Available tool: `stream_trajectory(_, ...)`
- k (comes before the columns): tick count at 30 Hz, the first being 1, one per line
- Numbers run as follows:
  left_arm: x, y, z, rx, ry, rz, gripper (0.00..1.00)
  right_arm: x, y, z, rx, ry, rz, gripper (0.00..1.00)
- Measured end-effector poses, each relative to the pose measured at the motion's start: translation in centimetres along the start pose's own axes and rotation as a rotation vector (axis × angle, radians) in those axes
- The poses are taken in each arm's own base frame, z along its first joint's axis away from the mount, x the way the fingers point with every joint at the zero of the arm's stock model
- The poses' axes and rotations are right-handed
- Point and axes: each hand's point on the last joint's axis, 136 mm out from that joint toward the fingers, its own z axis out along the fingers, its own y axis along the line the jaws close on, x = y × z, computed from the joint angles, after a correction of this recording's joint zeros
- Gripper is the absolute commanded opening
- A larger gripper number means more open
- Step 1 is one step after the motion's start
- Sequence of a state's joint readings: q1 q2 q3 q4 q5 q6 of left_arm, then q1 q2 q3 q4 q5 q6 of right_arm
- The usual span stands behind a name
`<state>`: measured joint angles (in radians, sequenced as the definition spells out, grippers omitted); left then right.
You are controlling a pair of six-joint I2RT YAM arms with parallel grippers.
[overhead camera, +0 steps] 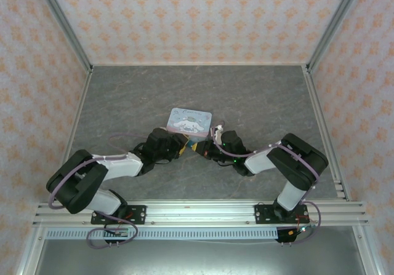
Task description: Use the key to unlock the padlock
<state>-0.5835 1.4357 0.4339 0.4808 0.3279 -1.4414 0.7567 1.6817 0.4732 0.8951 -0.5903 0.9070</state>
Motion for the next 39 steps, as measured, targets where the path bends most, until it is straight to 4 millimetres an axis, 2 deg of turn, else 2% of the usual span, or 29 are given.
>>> stream_trajectory(5, 0.5, -0.6, 0.8, 0.012, 0.014, -0.005, 0.34, 0.1, -0.3, 0.1, 0.014, 0.007, 0.022, 0.0)
stream_trajectory(14, 1.0, -1.0, 1.3, 0.028, 0.023, -0.013, 0.18, -0.2, 0.0, 0.2, 0.014, -0.004, 0.053, 0.02)
stream_trajectory(18, 1.0, -1.1, 1.3, 0.03, 0.019, -0.017, 0.08, -0.5, 0.2, -0.1, 0.018, -0.016, 0.065, 0.24)
stream_trajectory(21, 1.2, -1.3, 1.4, 0.033, 0.018, -0.017, 0.0, -0.9, 1.2, -0.6, 0.001, -0.035, 0.042, 0.37)
stream_trajectory(23, 1.1, -1.5, 1.3, 0.037, 0.017, -0.017, 0.0, -1.1, 1.7, -1.2, 0.002, -0.053, 0.019, 0.43)
stream_trajectory(28, 1.1, -0.8, 1.3, -0.003, 0.015, -0.021, 0.0, -2.1, 3.1, -3.4, 0.03, -0.117, -0.108, 0.55)
stream_trajectory(33, 1.1, -1.1, 1.4, -0.01, 0.015, -0.026, 0.0, -2.5, 3.6, -5.7, 0.096, -0.152, -0.284, 0.58)
stream_trajectory(39, 1.1, -0.9, 1.3, -0.036, 0.015, -0.034, 0.0, -3.0, 6.0, -8.8, 0.114, -0.2, -0.66, 0.63)
